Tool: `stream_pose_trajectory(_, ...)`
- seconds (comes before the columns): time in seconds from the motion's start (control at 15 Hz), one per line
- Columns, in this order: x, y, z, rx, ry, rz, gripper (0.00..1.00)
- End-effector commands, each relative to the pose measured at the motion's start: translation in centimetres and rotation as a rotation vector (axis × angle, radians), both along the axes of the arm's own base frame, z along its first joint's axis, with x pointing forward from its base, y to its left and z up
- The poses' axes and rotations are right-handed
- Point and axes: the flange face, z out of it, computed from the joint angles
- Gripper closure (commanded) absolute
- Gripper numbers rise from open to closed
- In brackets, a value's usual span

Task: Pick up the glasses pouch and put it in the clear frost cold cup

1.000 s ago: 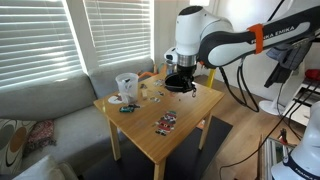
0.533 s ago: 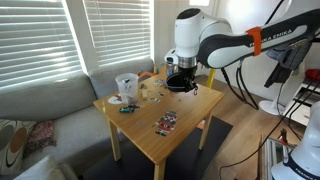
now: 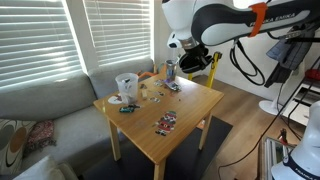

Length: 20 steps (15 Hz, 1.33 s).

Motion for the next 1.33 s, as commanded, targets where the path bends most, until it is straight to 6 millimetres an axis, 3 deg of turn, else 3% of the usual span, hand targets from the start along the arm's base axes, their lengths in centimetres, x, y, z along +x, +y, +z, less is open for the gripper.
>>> stream_pose_trajectory(0.0, 2.9, -0.9, 3.3, -0.157, 0.103, -0.018, 0.99)
stream_pose_trajectory(0.2, 5.2, -1.2, 4.1, -0.294, 0.178, -0.035, 0.99)
stream_pose_trajectory(0.4, 7.5, -0.4, 3.4, -0.427, 0.273, -0.043, 0.99)
stream_pose_trajectory(0.6, 9.9, 2.1, 2.5, -0.561, 0.384, -0.004, 0.99)
stream_pose_trajectory(0.8, 12.9, 5.7, 1.3, -0.624, 0.454, 0.205, 0.99)
stream_pose_trajectory(0.87, 11.2, 3.7, 0.6, -0.609, 0.421, 0.13, 0.95)
stream_pose_trajectory(1.07, 12.5, 5.8, -0.2, -0.629, 0.449, 0.199, 0.95)
stream_pose_trajectory(1.27, 12.6, 5.6, 0.3, -0.619, 0.445, 0.197, 0.95)
